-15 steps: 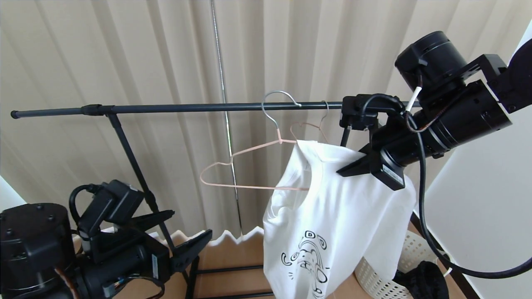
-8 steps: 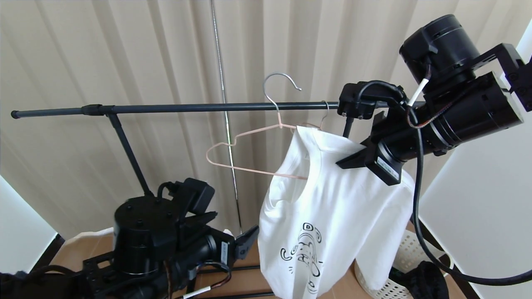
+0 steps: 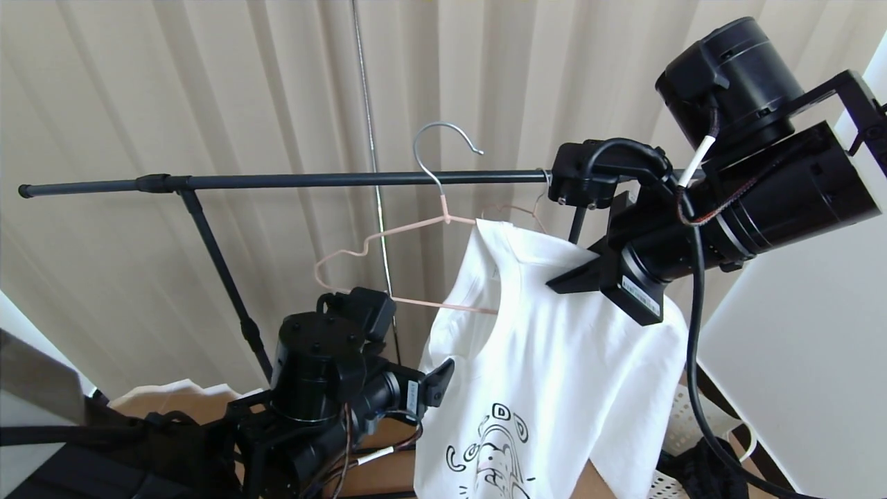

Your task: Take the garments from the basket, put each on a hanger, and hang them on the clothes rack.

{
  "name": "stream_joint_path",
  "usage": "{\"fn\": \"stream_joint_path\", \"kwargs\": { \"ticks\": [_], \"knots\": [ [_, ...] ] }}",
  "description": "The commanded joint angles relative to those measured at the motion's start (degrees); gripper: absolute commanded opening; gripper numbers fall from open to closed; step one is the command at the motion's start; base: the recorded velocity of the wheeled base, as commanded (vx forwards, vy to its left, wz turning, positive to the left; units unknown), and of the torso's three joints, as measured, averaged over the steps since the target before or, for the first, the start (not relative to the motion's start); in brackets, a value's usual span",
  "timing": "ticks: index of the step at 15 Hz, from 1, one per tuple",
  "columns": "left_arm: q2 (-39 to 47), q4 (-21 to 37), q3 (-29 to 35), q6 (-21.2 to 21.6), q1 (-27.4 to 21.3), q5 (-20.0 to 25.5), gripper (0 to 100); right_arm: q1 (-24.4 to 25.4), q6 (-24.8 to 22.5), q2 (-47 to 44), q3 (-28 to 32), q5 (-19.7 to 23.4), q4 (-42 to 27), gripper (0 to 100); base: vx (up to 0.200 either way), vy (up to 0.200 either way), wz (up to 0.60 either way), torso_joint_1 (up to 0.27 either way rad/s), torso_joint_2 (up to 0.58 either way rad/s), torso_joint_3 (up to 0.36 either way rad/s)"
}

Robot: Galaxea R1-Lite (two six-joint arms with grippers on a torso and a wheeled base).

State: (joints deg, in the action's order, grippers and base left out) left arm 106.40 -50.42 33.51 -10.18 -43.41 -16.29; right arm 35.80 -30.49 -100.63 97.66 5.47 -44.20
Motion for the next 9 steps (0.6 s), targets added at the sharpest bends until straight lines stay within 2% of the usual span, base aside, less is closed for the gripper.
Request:
{"fn": "stream_joint_path", "kwargs": {
  "ticks": [1, 4, 5, 9],
  "knots": [
    [2.67, -0.12, 1.2, -0.02, -0.01, -0.5, 100, 0.58, -0.01, 0.44, -0.19, -0.02, -0.01, 0, 0.0, 0.0, 0.0, 0.0, 0.0, 0.0],
    [4.96, -0.2, 3.31, -0.02, 0.08, -2.08, 100, 1.2, -0.01, 2.11, -1.33, -0.02, -0.01, 0, 0.0, 0.0, 0.0, 0.0, 0.0, 0.0],
    [5.22, -0.2, 3.23, -0.1, 0.34, -2.17, 0, 1.2, -0.01, 2.99, -1.59, -0.02, -0.01, 0, 0.0, 0.0, 0.0, 0.0, 0.0, 0.0],
    [4.78, -0.2, 2.7, -0.02, 0.96, -2.79, 0, 0.32, -0.01, 4.66, -3.44, 0.06, -0.01, 0, 0.0, 0.0, 0.0, 0.0, 0.0, 0.0]
  ]
}}
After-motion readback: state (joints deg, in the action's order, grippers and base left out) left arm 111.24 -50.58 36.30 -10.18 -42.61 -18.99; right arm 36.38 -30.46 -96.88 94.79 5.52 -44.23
